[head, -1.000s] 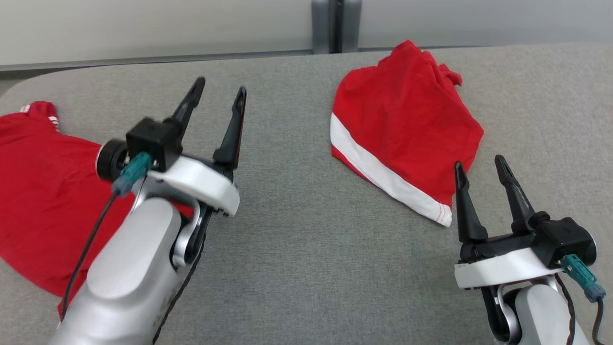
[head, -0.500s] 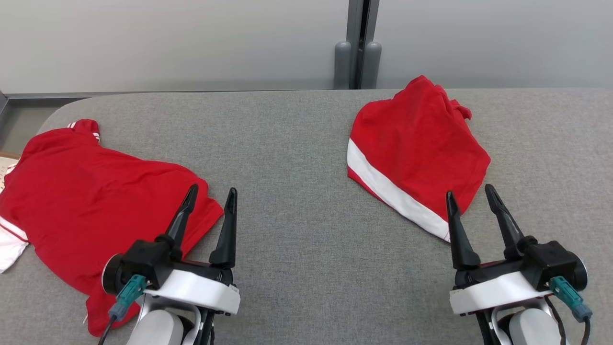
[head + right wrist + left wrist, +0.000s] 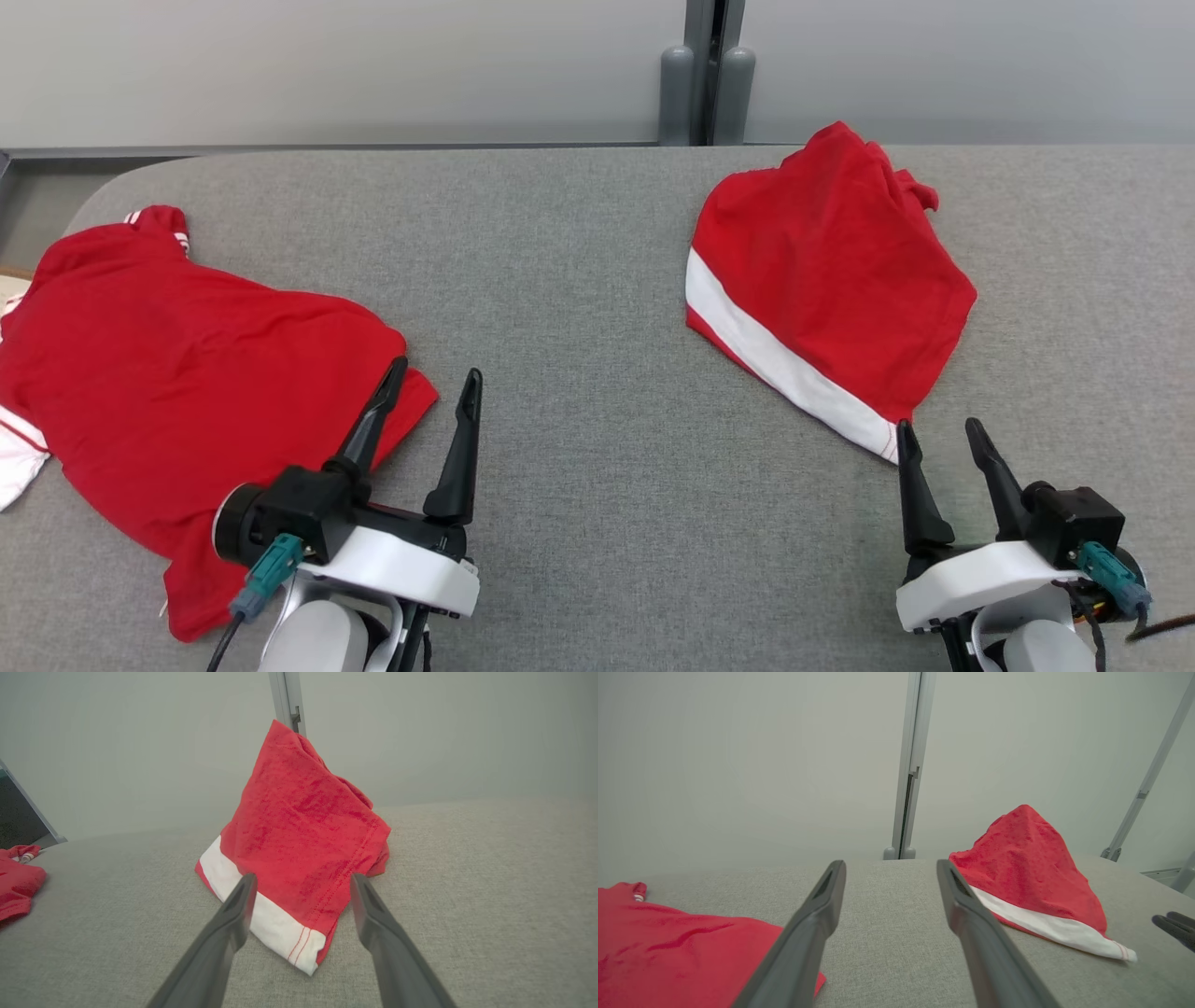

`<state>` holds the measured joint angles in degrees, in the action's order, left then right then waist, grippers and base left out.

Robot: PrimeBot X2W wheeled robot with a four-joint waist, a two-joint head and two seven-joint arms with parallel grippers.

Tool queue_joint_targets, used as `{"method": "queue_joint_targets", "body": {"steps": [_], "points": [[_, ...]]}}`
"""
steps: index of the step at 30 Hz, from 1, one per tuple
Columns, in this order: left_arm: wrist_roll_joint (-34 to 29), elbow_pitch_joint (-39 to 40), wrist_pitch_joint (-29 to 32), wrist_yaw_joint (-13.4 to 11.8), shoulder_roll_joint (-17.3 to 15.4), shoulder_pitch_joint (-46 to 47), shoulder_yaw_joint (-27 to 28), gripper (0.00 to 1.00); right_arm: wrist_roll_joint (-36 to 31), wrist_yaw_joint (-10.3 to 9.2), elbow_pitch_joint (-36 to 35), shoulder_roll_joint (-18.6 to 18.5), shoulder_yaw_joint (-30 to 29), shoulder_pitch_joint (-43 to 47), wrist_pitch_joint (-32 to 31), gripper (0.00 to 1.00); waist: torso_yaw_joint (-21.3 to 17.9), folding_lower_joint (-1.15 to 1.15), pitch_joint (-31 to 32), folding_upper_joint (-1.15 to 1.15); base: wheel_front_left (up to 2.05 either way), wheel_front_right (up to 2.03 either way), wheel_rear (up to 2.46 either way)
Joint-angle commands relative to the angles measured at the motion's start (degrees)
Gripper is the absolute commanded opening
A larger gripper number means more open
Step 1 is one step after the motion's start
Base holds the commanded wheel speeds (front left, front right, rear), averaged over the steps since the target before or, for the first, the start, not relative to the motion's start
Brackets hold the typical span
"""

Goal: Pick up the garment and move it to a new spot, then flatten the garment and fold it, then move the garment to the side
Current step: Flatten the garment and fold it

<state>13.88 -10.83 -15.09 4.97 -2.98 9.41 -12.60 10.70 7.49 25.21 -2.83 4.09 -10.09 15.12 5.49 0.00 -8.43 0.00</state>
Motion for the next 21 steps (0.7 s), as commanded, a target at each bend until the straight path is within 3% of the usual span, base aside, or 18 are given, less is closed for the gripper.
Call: {"method": "queue_joint_targets", "body": {"steps": [1,11,12,13,14,21], "points": [[-0.4,-0.4,-0.1,0.3,0.0,0.7,-0.4,1.00,1.0,0.01,2.2,-0.1,0.0,-1.3,0.1,1.00,0.8,0.00,-1.1,0.00,0.00,0.00,0.00],[0.9,-1.0,-0.1,-0.1,0.0,2.7,-2.2,1.00,4.8,0.01,13.4,-0.1,2.6,-6.4,0.1,1.00,3.1,0.00,-3.9,0.00,0.00,0.00,0.00],[0.9,-1.1,-0.1,-0.2,0.0,2.9,-2.2,1.00,4.9,0.02,14.2,-0.1,3.3,-6.9,0.1,0.88,3.2,0.00,-4.0,0.00,0.00,0.00,0.00],[0.9,-1.1,-0.1,-0.2,0.0,3.1,-2.3,1.00,5.1,0.02,14.4,-0.1,3.7,-7.5,0.1,0.22,3.3,0.00,-4.1,0.00,0.00,0.00,0.00],[0.9,-1.2,-0.1,-0.3,0.0,3.1,-2.2,1.00,5.4,0.02,14.2,-0.1,3.7,-8.0,0.1,0.00,3.3,0.00,-4.2,0.00,0.00,0.00,0.00],[0.4,-1.7,-0.1,-0.4,0.0,2.1,-1.5,1.00,2.2,0.01,11.0,-0.2,2.6,-8.1,0.1,0.00,0.8,0.00,-3.4,0.00,0.00,0.00,0.00]]}}
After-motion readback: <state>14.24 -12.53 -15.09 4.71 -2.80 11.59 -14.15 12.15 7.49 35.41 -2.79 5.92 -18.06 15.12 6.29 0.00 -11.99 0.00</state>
